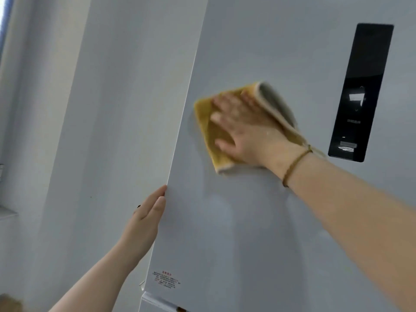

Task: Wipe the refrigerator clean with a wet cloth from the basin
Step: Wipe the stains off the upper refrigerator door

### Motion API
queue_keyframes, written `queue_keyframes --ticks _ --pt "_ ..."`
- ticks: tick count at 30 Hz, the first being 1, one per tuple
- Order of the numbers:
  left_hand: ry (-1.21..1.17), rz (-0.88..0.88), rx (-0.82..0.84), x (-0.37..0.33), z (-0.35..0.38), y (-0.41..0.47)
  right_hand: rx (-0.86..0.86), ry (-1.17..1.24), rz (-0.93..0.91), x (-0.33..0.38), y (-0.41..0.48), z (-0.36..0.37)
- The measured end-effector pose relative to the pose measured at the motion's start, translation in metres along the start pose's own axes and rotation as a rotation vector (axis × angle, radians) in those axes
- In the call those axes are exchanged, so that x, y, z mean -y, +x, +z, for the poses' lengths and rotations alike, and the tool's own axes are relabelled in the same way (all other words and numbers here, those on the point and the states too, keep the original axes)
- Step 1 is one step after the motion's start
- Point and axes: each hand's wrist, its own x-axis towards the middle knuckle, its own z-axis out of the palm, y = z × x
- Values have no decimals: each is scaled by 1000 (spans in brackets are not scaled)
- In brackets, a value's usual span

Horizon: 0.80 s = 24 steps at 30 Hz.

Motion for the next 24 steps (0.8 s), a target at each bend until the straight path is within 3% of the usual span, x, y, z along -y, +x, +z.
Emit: queue_keyframes --ticks 2,4,6,10,14,16,20,22,24 --pt "-83 -10 -23 -1 0 0 39 83 273 5 14 -3" --pt "-156 -31 -39 -1 0 0 -24 81 305 36 10 10" --pt "-217 -25 -40 -1 -2 0 -78 19 207 77 -4 32" --pt "-265 -51 -33 -2 -5 1 2 192 -8 125 -52 60" --pt "-228 -68 -13 -3 -1 -4 -86 201 -331 108 -69 62" --pt "-247 -68 -12 -3 0 -5 -137 122 -217 92 -65 57" --pt "-255 -64 -17 -1 0 -4 -171 170 229 118 -75 57" --pt "-253 -60 -27 -1 1 -4 -139 186 230 155 -92 71" --pt "-243 -56 -26 -2 2 -5 -97 132 89 189 -115 88"
